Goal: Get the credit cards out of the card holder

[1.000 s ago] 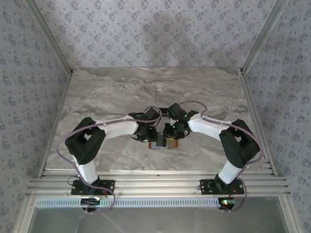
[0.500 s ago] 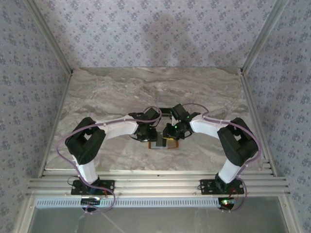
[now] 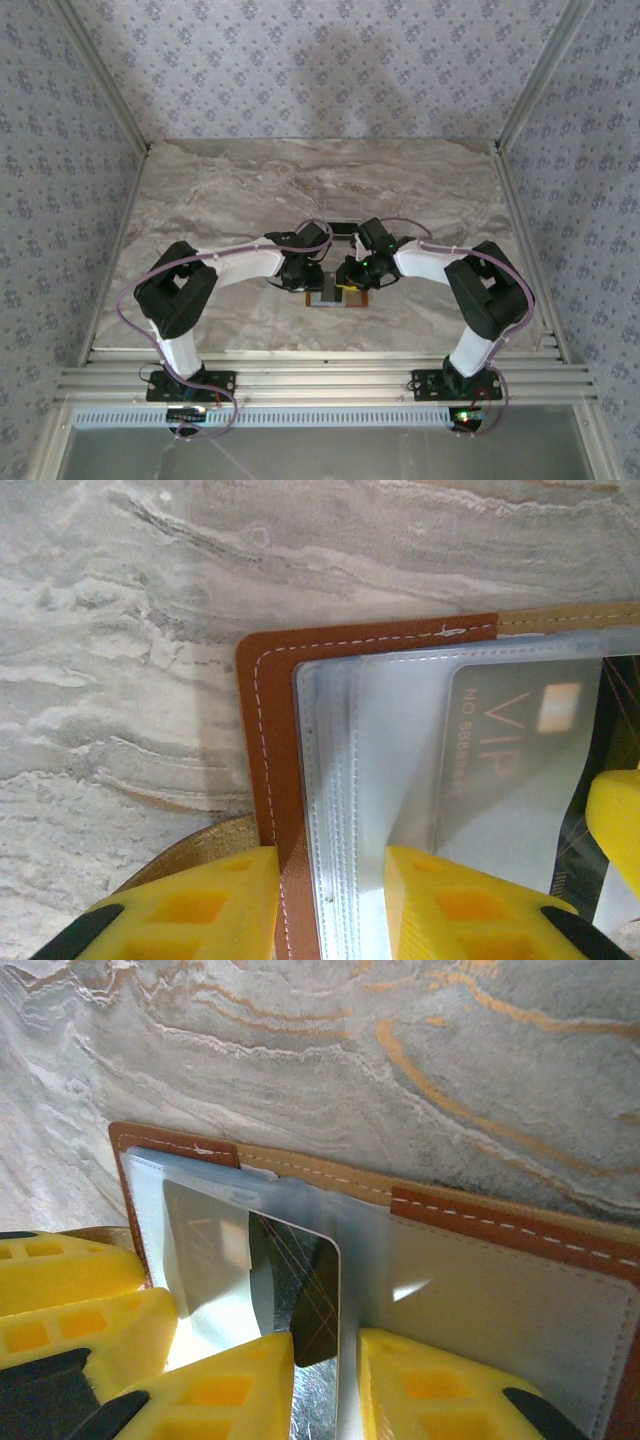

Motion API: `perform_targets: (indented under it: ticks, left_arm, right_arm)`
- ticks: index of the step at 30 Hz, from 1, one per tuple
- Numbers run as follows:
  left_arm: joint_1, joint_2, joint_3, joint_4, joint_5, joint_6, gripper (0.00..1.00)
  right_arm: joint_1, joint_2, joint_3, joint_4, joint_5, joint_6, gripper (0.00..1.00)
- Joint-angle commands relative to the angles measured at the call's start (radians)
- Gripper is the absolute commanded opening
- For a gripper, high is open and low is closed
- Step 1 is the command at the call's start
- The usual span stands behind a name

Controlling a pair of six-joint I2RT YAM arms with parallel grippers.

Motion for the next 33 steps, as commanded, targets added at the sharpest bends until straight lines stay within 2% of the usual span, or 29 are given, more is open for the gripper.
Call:
perform_targets:
  ticks: [1, 6, 12, 25, 33]
  left_arm:
    - [0.005, 0.031, 0.000, -0.055, -0.017, 0.015, 0.33]
    - [0.005, 0.033, 0.001, -0.057, -0.017, 0.016, 0.33]
    - [0.005, 0.033, 0.001, -0.060, -0.019, 0.015, 0.33]
    - [0.004, 0.027, 0.008, -0.083, -0.035, 0.021, 0.33]
    - [0.004, 0.027, 0.012, -0.091, -0.038, 0.021, 0.33]
  right_arm:
    - [-0.014, 0.014, -0.044, 0.091, -0.070, 0.036, 0.25]
    - [-0.022, 0.002, -0.073, 0.157, -0.105, 0.052, 0.22]
    - [-0.032, 0.003, -0.080, 0.150, -0.103, 0.041, 0.16]
    - [-0.046, -0.059, -0.082, 0.015, 0.010, -0.008, 0.07]
    - [-0.048, -0.084, -0.098, 0.034, 0.022, 0.004, 0.06]
